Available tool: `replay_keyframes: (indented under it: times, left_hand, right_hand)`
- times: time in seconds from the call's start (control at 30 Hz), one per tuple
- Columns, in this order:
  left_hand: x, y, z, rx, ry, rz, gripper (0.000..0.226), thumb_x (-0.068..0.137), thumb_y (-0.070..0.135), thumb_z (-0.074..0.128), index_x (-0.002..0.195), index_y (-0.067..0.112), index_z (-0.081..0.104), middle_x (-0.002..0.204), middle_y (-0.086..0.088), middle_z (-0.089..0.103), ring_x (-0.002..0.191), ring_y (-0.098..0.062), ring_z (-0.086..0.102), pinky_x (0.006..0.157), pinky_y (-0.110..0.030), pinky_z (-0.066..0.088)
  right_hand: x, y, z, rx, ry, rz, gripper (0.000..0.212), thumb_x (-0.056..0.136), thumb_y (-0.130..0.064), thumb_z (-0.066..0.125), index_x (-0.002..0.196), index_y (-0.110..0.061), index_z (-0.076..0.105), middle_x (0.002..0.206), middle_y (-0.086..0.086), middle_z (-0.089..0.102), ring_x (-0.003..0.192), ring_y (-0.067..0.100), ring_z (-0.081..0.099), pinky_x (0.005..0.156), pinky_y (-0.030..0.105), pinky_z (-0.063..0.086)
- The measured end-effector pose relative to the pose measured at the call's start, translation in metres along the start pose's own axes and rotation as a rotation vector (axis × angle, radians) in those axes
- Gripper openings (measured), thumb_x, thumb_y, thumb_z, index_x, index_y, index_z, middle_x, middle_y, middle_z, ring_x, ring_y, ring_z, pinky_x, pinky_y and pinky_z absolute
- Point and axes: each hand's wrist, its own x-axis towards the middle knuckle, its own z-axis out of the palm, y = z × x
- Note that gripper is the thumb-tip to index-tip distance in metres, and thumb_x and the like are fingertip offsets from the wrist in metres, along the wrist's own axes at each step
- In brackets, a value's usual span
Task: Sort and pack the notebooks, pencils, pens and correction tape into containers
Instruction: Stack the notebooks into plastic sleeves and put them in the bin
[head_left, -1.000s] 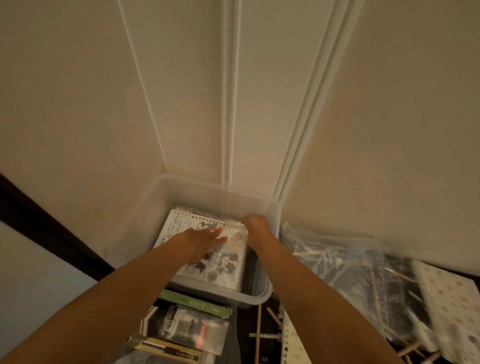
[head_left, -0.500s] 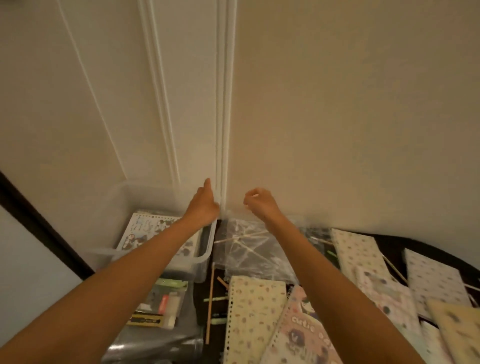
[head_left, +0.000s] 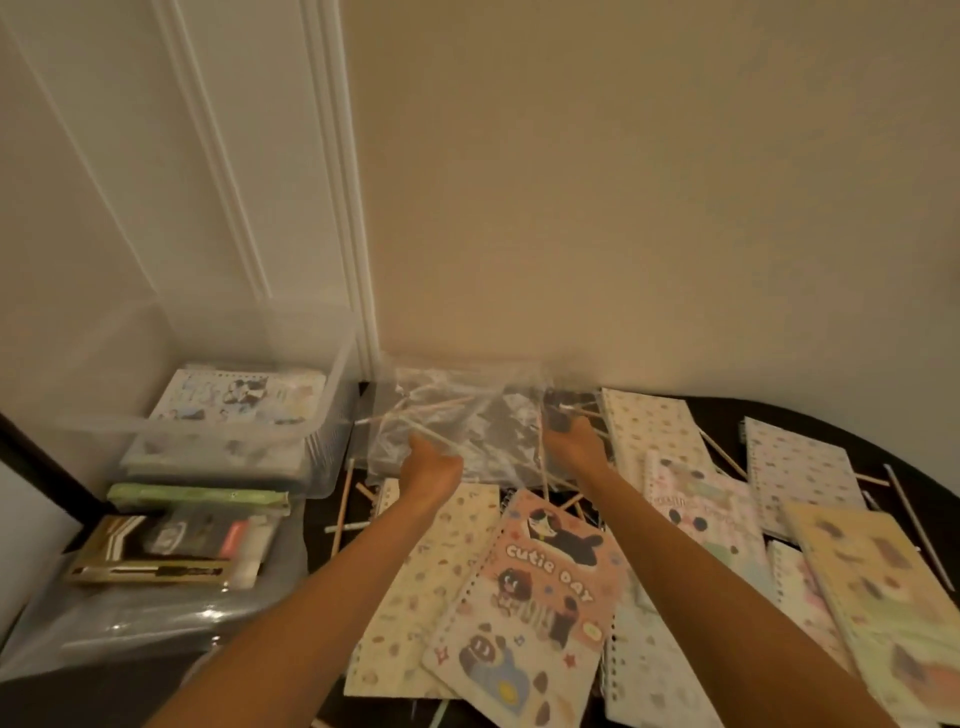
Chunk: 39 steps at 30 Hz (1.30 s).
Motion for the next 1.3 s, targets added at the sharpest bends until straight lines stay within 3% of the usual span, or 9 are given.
replay_keyframes:
  times: [0.13, 0.27, 0.4, 0.53, 0.63, 0.77, 0.83, 0.9, 1.3]
  left_hand:
    - [0.004, -0.028, 0.016, -0.016, 0.099, 0.067, 0.065, 0.094, 0.014, 0.042, 0.148, 0.008, 0.006, 0.128, -0.018, 0.050, 0.069, -0.021, 0.053, 0.051, -0.028, 0.038]
    - [0.004, -0.043, 0.028, -0.125, 0.147, 0.191, 0.050, 0.094, 0.022, 0.046, 0.139, 0.011, 0.027, 0.128, -0.012, 0.052, 0.080, -0.019, 0.053, 0.066, -0.032, 0.042]
    - [-0.006, -0.053, 0.039, -0.137, 0.128, 0.255, 0.052, 0.097, 0.019, 0.040, 0.144, 0.013, 0.019, 0.133, -0.015, 0.049, 0.101, -0.030, 0.057, 0.058, -0.028, 0.041]
    - [-0.013, -0.066, 0.051, -0.205, 0.098, 0.296, 0.051, 0.096, 0.013, 0.039, 0.144, 0.016, 0.021, 0.129, -0.013, 0.051, 0.072, -0.018, 0.052, 0.053, -0.027, 0.041]
    - [-0.018, -0.072, 0.054, -0.281, 0.062, 0.283, 0.058, 0.095, 0.009, 0.038, 0.147, 0.020, 0.016, 0.124, -0.009, 0.051, 0.079, -0.020, 0.055, 0.068, -0.033, 0.044]
    - [-0.018, -0.066, 0.049, -0.385, -0.021, 0.243, 0.050, 0.096, 0.012, 0.040, 0.142, 0.019, 0.022, 0.087, -0.001, 0.047, 0.067, -0.014, 0.046, 0.064, -0.033, 0.047]
    - [-0.019, -0.061, 0.047, -0.395, -0.076, 0.241, 0.053, 0.097, 0.013, 0.040, 0.144, 0.016, 0.017, 0.108, -0.008, 0.051, 0.080, -0.019, 0.055, 0.059, -0.027, 0.046]
    - [-0.018, -0.058, 0.045, -0.426, -0.080, 0.270, 0.059, 0.098, 0.013, 0.039, 0.148, 0.016, 0.008, 0.141, -0.012, 0.037, 0.109, -0.025, 0.055, 0.077, -0.033, 0.051]
    - [-0.066, -0.071, 0.054, -0.683, -0.048, 0.471, 0.079, 0.087, -0.011, 0.047, 0.147, 0.027, 0.013, 0.110, -0.007, 0.055, 0.085, -0.021, 0.062, 0.069, -0.026, 0.053]
  right_hand:
    - [0.016, 0.019, 0.016, 0.012, 0.022, -0.015, 0.067, 0.089, -0.027, 0.058, 0.141, 0.004, 0.029, 0.134, 0.019, 0.049, 0.120, 0.034, 0.050, 0.094, 0.039, 0.046]
    - [0.028, 0.023, 0.025, 0.182, 0.051, -0.065, 0.026, 0.084, -0.008, 0.063, 0.105, 0.007, 0.059, 0.102, 0.020, 0.065, 0.083, 0.028, 0.063, 0.070, 0.035, 0.050]
    - [0.025, 0.025, 0.032, 0.246, -0.007, -0.102, 0.041, 0.082, -0.007, 0.065, 0.118, 0.009, 0.054, 0.095, 0.016, 0.059, 0.079, 0.024, 0.057, 0.054, 0.026, 0.046]
    - [0.007, 0.037, 0.041, 0.314, -0.031, -0.107, 0.037, 0.088, -0.007, 0.057, 0.122, 0.004, 0.049, 0.077, 0.008, 0.049, 0.061, 0.016, 0.047, 0.048, 0.024, 0.036]
    - [-0.005, 0.040, 0.043, 0.378, -0.104, -0.096, 0.034, 0.090, -0.005, 0.055, 0.122, -0.006, 0.046, 0.070, 0.007, 0.049, 0.040, 0.009, 0.045, 0.037, 0.022, 0.038]
    - [-0.014, 0.033, 0.038, 0.488, -0.117, -0.093, 0.029, 0.090, -0.001, 0.056, 0.118, 0.003, 0.050, 0.070, 0.006, 0.059, 0.055, 0.009, 0.054, 0.043, 0.018, 0.046]
    - [-0.018, 0.029, 0.035, 0.557, -0.109, -0.089, 0.006, 0.090, 0.001, 0.056, 0.095, 0.003, 0.059, 0.046, 0.002, 0.059, 0.036, 0.004, 0.051, 0.030, 0.014, 0.036]
    - [-0.022, 0.027, 0.033, 0.638, -0.121, -0.090, 0.018, 0.092, -0.004, 0.054, 0.075, -0.002, 0.058, 0.036, -0.002, 0.055, 0.025, 0.001, 0.043, 0.028, 0.013, 0.031]
    - [-0.096, 0.073, -0.001, 0.635, -0.579, -0.144, 0.019, 0.098, -0.011, 0.042, 0.092, -0.008, 0.059, 0.097, 0.010, 0.068, 0.096, 0.021, 0.063, 0.084, 0.039, 0.054]
